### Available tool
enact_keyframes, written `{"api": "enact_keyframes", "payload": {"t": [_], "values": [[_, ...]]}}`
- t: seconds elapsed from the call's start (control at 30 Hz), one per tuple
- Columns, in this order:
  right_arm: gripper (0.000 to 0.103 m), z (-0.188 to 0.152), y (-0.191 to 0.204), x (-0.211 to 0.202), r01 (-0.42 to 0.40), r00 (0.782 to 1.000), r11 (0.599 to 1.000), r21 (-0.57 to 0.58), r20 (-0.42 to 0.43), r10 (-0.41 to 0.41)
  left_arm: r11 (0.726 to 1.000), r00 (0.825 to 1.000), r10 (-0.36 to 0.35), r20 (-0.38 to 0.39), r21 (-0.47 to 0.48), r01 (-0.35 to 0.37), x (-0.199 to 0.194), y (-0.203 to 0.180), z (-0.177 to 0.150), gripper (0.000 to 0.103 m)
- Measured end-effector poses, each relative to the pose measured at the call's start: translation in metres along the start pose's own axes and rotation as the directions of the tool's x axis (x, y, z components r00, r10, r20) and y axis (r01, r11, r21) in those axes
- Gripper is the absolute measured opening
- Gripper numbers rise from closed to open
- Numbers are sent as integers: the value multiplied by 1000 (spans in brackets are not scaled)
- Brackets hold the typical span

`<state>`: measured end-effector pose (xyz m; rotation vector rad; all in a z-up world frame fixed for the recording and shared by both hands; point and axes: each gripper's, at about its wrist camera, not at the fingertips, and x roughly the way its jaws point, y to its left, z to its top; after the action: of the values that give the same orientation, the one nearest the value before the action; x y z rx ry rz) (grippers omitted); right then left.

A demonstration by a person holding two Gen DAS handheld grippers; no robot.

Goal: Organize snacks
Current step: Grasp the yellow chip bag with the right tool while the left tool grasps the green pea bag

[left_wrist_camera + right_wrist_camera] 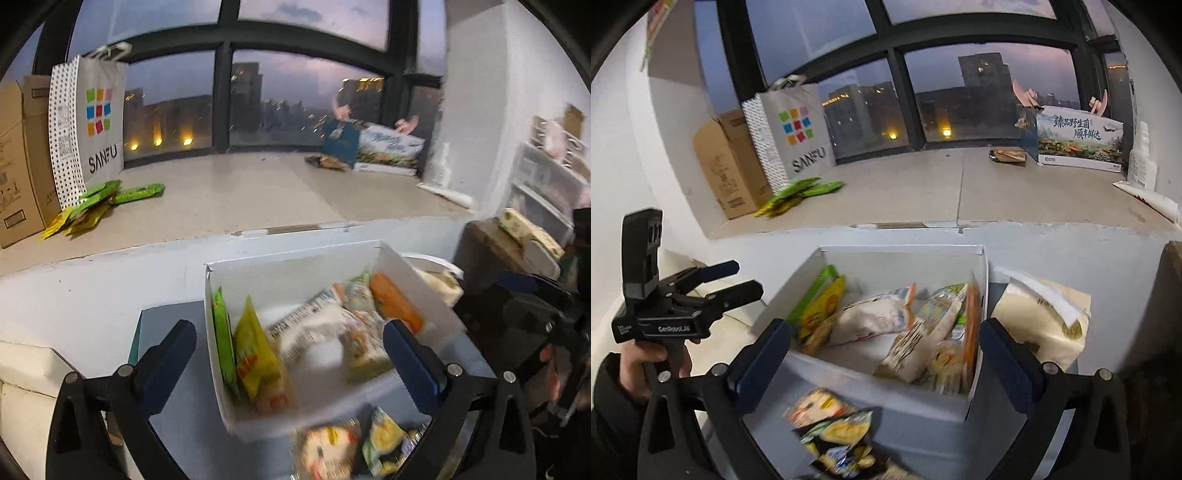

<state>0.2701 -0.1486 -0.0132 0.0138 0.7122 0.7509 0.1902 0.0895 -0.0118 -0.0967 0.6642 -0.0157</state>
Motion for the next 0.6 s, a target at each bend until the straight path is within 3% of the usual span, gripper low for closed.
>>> {"api": "enact_keyframes", "payload": {"t": [0.27, 0.6], "values": [[103, -55, 20, -65, -58, 998, 998, -23, 35, 59, 996, 997, -81, 18, -45, 81, -70, -11, -64, 103], [103, -150, 30, -81, -37, 996, 999, -38, -79, 34, 982, 985, -160, -61, -111, 153, -98, -42, -154, 103]]}}
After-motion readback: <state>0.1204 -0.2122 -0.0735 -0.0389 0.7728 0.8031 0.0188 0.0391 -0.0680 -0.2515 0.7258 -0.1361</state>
